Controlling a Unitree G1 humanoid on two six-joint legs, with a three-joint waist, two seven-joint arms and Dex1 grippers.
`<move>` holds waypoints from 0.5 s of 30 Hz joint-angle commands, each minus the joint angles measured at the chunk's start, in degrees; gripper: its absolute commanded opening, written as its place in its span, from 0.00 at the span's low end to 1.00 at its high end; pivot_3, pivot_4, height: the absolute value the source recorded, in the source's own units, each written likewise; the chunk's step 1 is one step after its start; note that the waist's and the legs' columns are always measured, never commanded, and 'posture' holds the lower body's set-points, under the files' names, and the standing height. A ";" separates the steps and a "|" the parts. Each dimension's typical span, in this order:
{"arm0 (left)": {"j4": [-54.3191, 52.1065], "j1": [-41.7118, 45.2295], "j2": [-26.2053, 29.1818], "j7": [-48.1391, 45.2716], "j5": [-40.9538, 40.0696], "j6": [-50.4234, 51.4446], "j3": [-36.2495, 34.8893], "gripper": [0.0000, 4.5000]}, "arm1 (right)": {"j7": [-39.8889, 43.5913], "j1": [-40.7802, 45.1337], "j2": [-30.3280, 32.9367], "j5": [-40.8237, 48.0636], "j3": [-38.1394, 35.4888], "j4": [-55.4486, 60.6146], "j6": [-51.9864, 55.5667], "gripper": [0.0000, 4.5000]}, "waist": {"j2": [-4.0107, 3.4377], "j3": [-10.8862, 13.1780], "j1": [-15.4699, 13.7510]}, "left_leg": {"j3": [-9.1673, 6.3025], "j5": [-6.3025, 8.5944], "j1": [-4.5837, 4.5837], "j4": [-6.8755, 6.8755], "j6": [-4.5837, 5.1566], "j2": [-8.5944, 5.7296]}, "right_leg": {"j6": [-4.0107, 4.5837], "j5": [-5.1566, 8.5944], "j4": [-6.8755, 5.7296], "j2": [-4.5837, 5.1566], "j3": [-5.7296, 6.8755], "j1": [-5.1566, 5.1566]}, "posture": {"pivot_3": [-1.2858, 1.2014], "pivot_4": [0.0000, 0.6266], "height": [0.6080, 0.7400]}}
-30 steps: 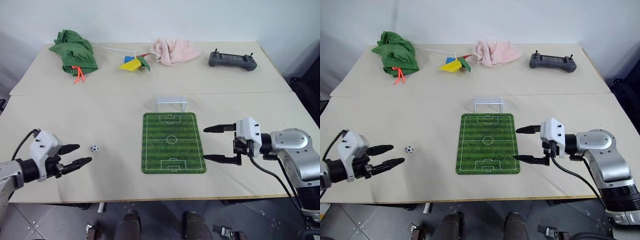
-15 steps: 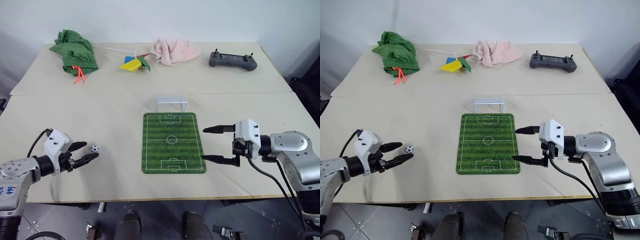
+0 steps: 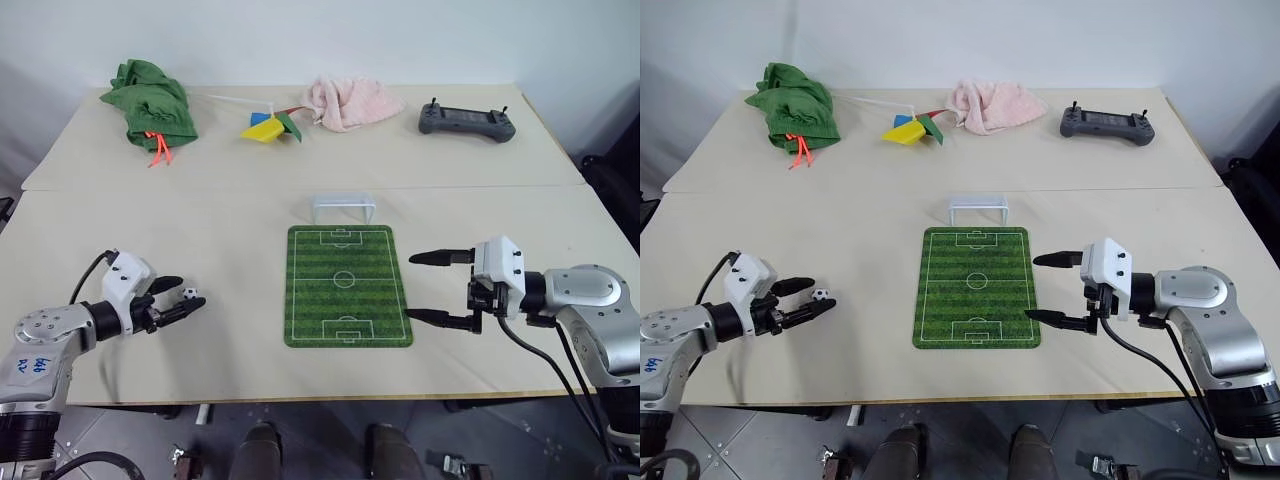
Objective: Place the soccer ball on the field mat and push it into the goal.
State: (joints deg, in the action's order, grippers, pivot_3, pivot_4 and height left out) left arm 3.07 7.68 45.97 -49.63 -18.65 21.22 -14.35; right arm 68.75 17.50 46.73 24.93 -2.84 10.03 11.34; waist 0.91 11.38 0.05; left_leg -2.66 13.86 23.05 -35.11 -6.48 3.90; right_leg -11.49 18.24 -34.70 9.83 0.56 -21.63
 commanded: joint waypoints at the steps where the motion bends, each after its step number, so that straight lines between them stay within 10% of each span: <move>1: -0.43 0.51 -0.17 -0.35 0.03 -0.21 0.67 0.73 | -0.29 -0.47 0.29 1.22 -2.03 1.87 -0.27 1.00 | 0.00 0.00 0.00 | 0.00 0.00 0.00 0.00 0.00 0.00 | 0.00 0.00 0.00 0.00 0.00 0.00 | 0.52 0.24 1.00; 15: -1.80 -0.72 0.63 -0.81 -0.70 1.40 0.10 0.73 | 0.80 -0.42 0.99 1.03 -1.72 1.91 -0.58 1.00 | 0.00 0.00 -0.01 | 0.00 0.00 0.00 0.00 0.00 0.00 | 0.00 0.00 0.00 0.00 0.00 0.00 | 0.52 0.24 1.00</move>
State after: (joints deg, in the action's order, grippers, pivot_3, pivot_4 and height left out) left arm 2.61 8.02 45.99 -49.72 -18.81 22.07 -13.78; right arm 69.20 16.99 46.75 24.94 -2.85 10.08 11.31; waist 0.91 11.38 0.05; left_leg -2.66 13.86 23.05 -35.11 -6.48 3.90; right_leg -11.49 18.24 -34.69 9.83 0.56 -21.63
